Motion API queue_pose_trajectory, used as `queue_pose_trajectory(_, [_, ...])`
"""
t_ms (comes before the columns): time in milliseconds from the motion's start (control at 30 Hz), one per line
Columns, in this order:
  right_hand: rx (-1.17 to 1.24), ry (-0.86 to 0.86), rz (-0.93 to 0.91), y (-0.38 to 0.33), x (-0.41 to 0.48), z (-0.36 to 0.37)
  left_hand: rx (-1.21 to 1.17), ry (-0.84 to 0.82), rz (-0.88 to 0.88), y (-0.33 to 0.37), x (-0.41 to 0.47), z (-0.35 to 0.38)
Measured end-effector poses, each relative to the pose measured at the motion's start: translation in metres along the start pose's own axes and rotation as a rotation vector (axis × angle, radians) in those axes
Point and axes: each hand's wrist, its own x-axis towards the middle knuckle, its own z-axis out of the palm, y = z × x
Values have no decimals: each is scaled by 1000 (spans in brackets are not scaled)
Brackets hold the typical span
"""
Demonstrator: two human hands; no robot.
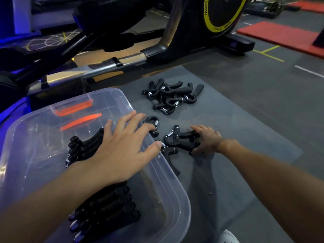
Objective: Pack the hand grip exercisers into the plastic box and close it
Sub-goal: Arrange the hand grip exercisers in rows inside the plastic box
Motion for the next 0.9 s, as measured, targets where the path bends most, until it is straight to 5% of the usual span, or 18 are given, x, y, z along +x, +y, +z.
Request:
queue_pose_trajectory(333, [18,259,-207,-6,-33,-53,-57,7,8,1,1,-22])
queue_pose_trajectory(533, [20,501,-378,-54,-90,-141,-291,209,39,-5,-1,-59])
queue_pose_trajectory(900, [-106,552,-780,-177,-186,-160,-664,342,-5,-40,-71,-100])
